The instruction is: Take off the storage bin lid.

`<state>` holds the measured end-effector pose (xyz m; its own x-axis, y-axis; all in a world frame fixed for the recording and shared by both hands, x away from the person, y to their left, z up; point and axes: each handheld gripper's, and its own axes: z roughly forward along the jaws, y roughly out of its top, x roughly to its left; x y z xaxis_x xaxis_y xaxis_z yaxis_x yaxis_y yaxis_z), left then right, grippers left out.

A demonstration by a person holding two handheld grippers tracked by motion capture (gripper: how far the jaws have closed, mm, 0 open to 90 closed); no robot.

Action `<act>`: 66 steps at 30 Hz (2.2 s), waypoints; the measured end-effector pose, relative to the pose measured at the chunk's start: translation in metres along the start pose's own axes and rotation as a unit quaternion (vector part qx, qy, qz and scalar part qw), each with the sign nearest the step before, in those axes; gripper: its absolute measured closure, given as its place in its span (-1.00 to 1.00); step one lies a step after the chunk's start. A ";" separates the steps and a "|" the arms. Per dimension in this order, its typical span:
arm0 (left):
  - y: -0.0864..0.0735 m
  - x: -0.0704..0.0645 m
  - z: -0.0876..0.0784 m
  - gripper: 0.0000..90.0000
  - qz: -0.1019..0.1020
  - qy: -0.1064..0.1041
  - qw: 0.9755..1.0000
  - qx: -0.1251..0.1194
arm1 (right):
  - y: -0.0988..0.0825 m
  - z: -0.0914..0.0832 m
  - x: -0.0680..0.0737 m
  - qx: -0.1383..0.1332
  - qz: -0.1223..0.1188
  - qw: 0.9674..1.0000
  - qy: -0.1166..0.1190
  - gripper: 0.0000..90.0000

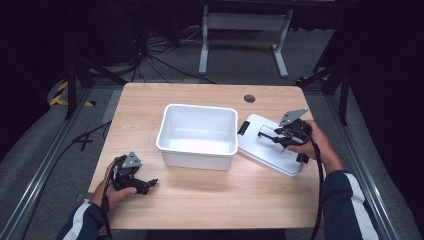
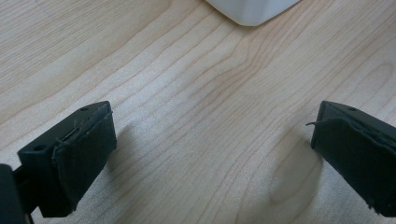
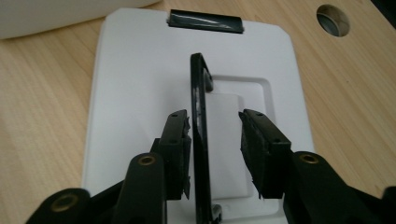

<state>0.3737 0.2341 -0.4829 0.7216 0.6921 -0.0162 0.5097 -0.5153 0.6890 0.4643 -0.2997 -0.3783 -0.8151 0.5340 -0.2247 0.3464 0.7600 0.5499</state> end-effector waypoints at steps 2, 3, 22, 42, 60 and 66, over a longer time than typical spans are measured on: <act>0.000 0.000 0.000 -0.99 0.000 0.000 1.000 0.000 | 0.000 -0.003 0.003 0.004 0.000 1.000 -0.001 0.32; 0.000 0.000 0.000 -0.99 0.000 0.000 1.000 0.000 | -0.001 -0.005 0.004 0.003 0.000 1.000 0.001 0.32; 0.000 0.000 0.000 -0.99 0.000 0.000 1.000 0.000 | -0.031 -0.047 0.023 -0.028 0.030 0.998 -0.040 0.04; 0.000 0.000 0.000 -0.99 0.000 -0.001 1.000 -0.001 | -0.139 -0.052 0.074 -0.086 0.108 0.989 -0.058 -0.32; 0.000 0.000 0.000 -0.99 0.000 -0.001 1.000 0.000 | -0.174 -0.032 0.085 -0.103 0.164 0.981 -0.016 -0.41; 0.000 0.000 0.000 -0.99 0.000 -0.001 1.000 0.000 | -0.174 -0.032 0.085 -0.104 0.164 0.981 -0.016 -0.41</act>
<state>0.3739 0.2341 -0.4829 0.7226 0.6911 -0.0178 0.5096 -0.5152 0.6891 0.3199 -0.3988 -0.4676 -0.6595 0.7510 -0.0321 0.4827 0.4559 0.7477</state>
